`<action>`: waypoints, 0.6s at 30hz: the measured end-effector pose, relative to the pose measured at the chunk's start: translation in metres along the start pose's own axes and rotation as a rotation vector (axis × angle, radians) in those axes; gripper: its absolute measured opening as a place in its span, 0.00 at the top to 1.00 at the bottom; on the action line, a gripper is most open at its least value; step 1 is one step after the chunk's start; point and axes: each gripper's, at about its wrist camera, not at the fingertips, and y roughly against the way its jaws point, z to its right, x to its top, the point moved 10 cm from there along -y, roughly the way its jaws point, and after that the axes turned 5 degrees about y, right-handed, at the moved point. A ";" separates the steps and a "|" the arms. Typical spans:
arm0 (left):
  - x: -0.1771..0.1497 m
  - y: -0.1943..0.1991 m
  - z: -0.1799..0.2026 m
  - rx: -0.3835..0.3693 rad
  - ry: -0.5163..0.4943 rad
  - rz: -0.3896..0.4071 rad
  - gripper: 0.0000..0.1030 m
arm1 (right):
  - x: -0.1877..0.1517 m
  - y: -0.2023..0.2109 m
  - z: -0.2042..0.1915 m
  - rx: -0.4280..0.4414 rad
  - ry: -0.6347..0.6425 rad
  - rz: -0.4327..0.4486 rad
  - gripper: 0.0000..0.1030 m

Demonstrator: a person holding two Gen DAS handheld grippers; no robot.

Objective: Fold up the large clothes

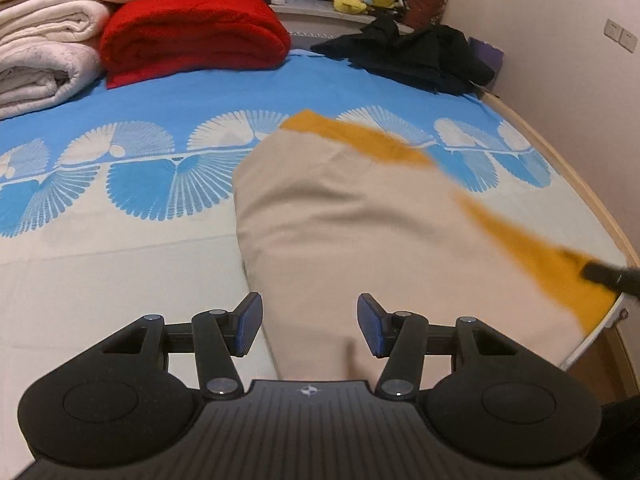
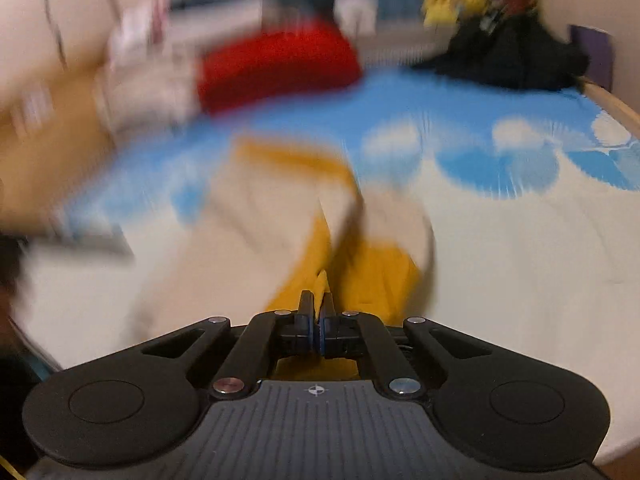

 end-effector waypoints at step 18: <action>-0.089 -0.072 0.015 0.050 -0.226 -0.404 0.42 | -0.084 -0.051 0.042 -0.176 0.107 -0.362 0.99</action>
